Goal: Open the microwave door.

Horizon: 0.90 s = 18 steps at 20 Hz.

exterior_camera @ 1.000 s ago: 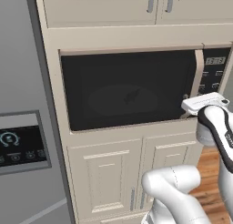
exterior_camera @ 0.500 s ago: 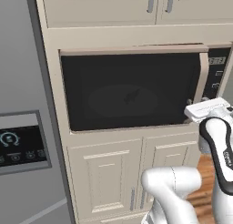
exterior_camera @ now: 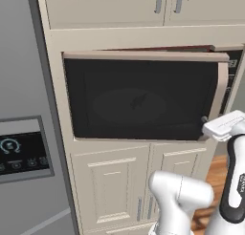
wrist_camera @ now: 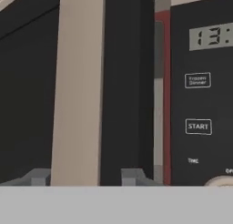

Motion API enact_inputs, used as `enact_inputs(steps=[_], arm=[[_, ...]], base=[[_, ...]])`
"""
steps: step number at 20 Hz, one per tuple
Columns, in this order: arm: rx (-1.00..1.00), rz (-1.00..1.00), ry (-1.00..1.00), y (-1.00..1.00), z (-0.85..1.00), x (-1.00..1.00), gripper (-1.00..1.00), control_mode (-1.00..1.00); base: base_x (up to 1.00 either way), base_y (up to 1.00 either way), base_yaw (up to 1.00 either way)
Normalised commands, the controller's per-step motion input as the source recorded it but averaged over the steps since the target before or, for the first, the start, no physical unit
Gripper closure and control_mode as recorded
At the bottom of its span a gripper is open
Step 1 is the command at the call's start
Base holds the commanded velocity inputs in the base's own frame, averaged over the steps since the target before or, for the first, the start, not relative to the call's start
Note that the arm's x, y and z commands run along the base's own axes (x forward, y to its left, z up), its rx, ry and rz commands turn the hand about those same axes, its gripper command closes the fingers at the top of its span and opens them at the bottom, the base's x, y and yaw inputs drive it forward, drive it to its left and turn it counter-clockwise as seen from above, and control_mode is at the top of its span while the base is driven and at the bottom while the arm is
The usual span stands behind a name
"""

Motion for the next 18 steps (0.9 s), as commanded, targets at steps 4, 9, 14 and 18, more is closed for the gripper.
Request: enact_inputs(steps=[4,9,14,18], arm=[[0.01,0.00,-0.19,-0.01,0.37,-1.00,1.00,-1.00],[0.00,0.00,-0.26,0.00,0.38,-1.00,1.00,-1.00],[0.00,0.00,-0.28,0.00,0.24,-1.00,-1.00,-1.00],[0.04,0.00,-0.38,-0.25,0.24,-1.00,-1.00,-1.00]], base=[[0.00,0.00,0.00],[0.00,0.00,0.00],[0.00,0.00,0.00],[0.00,0.00,0.00]])
